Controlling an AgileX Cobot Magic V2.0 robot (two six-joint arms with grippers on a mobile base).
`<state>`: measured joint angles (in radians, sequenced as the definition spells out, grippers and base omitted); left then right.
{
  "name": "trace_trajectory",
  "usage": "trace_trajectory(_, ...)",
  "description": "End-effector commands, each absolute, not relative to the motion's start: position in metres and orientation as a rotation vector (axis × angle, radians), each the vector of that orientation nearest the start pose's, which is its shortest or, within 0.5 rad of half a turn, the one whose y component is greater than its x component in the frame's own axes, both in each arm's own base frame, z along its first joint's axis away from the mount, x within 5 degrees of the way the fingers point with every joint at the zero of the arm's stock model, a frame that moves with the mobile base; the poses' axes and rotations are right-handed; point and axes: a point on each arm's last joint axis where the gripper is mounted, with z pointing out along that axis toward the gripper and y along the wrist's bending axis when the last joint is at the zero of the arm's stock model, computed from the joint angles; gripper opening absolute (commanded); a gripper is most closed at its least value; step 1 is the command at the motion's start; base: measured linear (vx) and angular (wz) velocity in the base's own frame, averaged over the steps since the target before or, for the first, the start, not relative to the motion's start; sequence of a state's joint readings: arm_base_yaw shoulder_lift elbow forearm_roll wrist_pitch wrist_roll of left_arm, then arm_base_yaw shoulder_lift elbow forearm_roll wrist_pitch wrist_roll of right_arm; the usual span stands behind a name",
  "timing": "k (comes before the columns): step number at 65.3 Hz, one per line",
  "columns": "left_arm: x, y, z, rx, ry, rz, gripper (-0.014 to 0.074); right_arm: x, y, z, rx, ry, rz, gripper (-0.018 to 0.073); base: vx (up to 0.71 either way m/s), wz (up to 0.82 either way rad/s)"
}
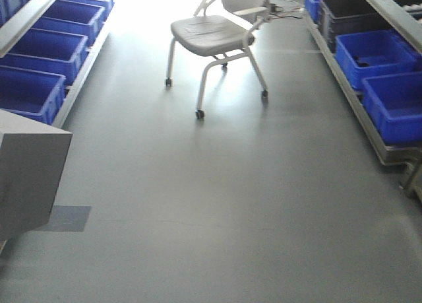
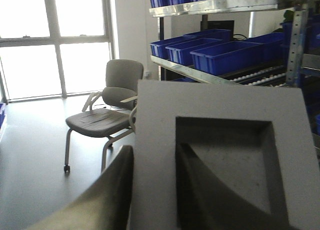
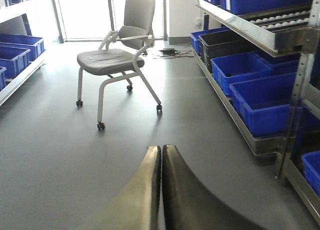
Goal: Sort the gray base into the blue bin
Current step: 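Drive along the shelf aisle toward the rack of blue bins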
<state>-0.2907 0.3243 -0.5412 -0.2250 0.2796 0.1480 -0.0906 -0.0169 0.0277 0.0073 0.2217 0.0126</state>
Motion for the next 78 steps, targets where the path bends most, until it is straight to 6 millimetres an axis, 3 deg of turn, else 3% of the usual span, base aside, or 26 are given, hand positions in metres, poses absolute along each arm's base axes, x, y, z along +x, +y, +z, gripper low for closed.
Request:
trace_trajectory(1, 0.0623, -0.0230, 0.3667, 0.174, 1.413, -0.357, 0.0038, 0.0558, -0.0051, 0.1907, 0.074, 1.642, -0.069, -0.0005, 0.32, 0.38)
trace_trajectory(78, 0.0623, -0.0230, 0.3668, 0.174, 1.413, -0.357, 0.0038, 0.0558, -0.0051, 0.1907, 0.074, 1.642, -0.069, -0.0005, 0.24, 0.52)
